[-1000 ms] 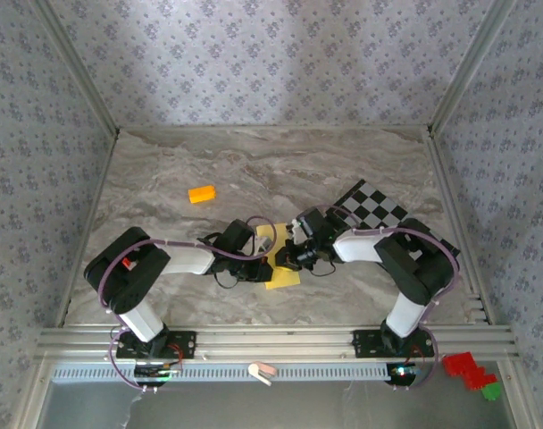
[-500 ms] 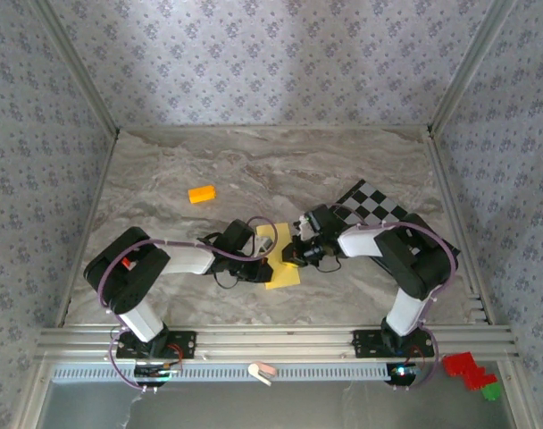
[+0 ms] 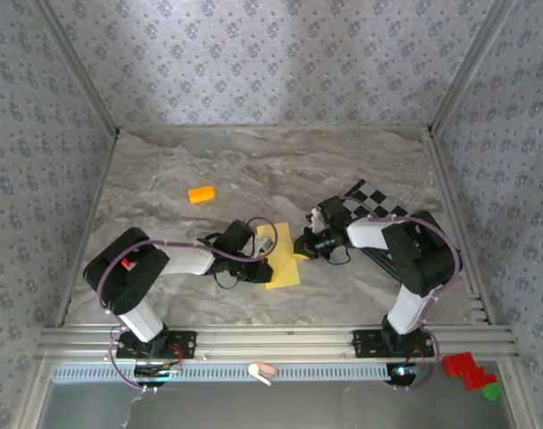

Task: Fold a paper plane with a square sheet of paper (pick it up from the middle)
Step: Fold the triangle a second time at the center of the table.

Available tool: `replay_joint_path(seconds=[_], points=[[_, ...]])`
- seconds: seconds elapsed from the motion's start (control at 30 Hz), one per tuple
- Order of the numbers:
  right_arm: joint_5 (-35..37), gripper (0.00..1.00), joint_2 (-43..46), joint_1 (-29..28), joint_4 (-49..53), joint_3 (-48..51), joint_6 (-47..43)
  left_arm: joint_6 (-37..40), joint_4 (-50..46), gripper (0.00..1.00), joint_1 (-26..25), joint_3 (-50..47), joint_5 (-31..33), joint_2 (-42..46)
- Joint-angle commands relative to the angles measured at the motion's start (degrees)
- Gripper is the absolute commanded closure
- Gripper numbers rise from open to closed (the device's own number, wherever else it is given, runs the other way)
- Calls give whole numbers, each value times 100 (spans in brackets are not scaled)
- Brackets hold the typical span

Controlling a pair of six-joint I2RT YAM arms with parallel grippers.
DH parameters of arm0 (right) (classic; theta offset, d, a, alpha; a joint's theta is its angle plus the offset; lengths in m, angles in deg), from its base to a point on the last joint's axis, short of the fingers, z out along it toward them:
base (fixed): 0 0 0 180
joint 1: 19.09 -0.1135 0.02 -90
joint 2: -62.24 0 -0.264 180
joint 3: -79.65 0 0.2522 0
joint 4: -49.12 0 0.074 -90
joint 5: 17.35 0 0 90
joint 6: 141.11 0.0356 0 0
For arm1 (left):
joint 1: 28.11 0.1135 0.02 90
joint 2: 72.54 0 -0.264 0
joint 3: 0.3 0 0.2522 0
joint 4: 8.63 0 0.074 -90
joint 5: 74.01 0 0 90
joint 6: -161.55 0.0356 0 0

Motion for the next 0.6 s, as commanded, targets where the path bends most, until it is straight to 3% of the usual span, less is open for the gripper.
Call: replay_joint_path(seconds=[0.0,0.27,0.4,0.57], points=[[610,95,-147,232,604,-218,-176,172,-1513,100,-5,-439,727,-265],[599,95,579,339,830,-302,-457,121,-1499,100,-36,-342,709,-212],[553,94,902,-29,482,-47,-264,94,-1471,100,-49,-316,705,-225],[526,94,567,-687,91,-88,135,94,-1459,100,-57,-299,700,-238]])
